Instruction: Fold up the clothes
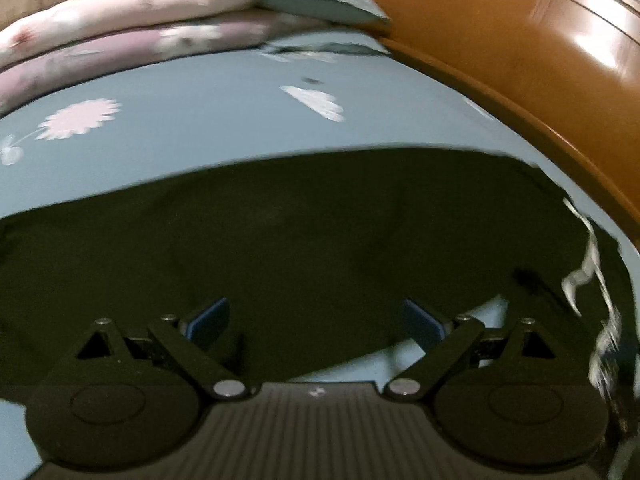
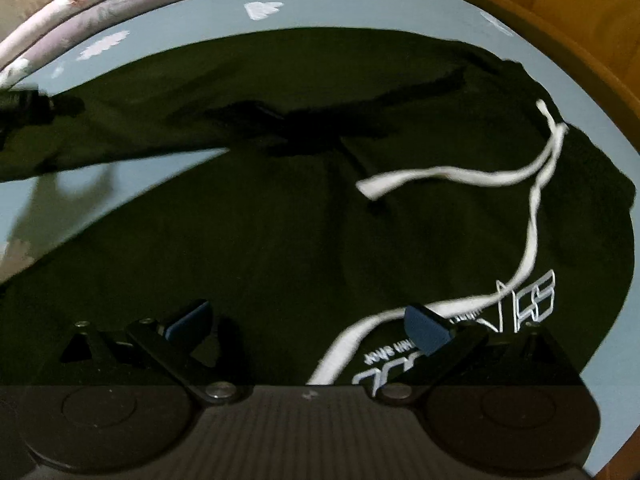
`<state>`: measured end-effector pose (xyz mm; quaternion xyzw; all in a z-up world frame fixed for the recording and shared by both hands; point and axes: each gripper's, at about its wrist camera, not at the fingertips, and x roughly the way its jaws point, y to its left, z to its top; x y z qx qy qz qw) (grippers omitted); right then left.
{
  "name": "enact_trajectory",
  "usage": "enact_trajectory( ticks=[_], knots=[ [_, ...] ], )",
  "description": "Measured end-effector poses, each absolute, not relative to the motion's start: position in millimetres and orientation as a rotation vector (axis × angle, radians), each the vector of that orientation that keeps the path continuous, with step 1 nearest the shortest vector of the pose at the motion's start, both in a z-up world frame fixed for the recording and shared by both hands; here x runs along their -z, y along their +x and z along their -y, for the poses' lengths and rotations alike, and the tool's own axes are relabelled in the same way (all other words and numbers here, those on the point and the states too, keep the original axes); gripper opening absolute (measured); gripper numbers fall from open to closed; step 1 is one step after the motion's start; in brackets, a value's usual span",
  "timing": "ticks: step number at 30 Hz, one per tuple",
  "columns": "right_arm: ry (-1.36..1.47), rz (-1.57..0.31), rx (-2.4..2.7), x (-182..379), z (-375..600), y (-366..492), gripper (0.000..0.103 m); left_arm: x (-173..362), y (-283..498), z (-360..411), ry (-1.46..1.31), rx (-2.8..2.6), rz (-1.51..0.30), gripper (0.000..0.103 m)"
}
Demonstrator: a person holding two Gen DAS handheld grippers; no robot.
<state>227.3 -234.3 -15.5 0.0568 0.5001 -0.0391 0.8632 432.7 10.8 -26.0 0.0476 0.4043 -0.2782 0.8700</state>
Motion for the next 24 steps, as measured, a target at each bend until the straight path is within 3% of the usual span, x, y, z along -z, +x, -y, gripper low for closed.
enact_trajectory(
  ticks=[11, 24],
  knots=[
    [0.082, -1.136, -0.036, 31, 202, 244, 0.103, 33, 373, -9, 0.164, 0.541, -0.861, 0.094],
    [0.058, -1.046, -0.007, 28, 215, 198, 0.103, 40, 326, -19, 0.137, 0.516, -0.918, 0.094]
  ],
)
